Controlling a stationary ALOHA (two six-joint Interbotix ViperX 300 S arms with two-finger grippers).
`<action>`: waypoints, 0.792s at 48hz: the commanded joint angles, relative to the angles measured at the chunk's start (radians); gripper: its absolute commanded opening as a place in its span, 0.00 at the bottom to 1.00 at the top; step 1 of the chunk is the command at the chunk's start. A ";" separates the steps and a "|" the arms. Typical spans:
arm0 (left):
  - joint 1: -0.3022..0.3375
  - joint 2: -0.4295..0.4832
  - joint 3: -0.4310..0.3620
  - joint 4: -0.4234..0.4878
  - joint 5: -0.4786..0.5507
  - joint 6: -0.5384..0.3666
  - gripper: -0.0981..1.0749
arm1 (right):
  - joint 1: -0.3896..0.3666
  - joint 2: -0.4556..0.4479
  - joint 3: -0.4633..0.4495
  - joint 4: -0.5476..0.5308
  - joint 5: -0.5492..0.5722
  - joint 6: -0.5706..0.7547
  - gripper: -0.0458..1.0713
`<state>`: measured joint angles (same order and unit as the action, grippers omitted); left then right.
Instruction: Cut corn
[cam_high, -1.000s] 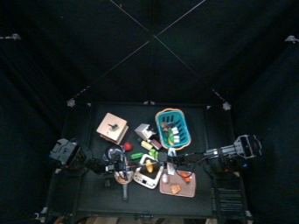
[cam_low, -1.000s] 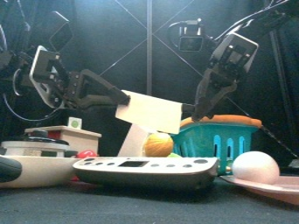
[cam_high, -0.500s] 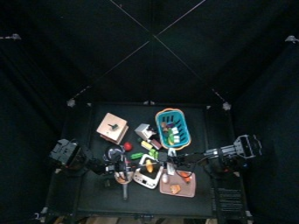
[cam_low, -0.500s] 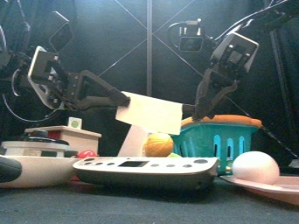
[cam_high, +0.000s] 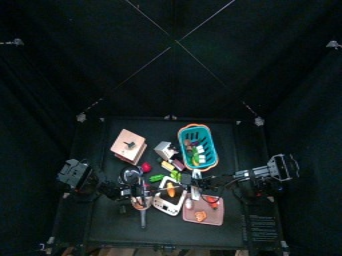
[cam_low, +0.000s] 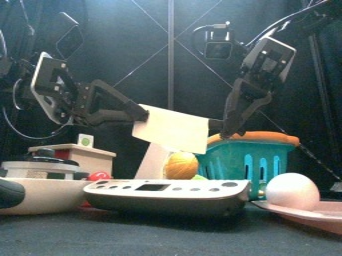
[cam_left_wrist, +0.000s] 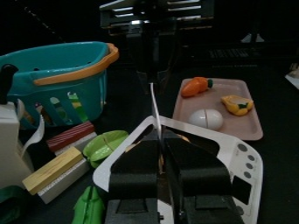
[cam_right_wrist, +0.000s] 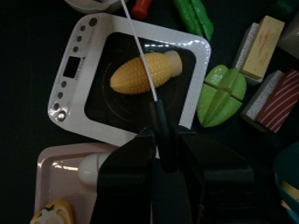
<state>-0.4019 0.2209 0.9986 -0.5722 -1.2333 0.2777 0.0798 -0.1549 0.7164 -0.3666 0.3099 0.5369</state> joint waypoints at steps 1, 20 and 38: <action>-0.011 -0.006 -0.026 0.003 0.012 -0.002 0.40 | -0.006 -0.014 -0.014 0.002 -0.015 0.005 0.54; -0.008 -0.006 -0.032 -0.034 0.052 0.002 0.40 | -0.005 0.011 -0.015 0.002 -0.015 0.006 0.54; -0.003 -0.006 -0.043 -0.133 0.109 0.002 0.40 | -0.014 0.034 -0.021 0.012 -0.017 0.006 0.54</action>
<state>-0.4080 0.2209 0.9756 -0.7010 -1.1336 0.2792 0.0752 -0.1043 0.7164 -0.3574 0.3037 0.5415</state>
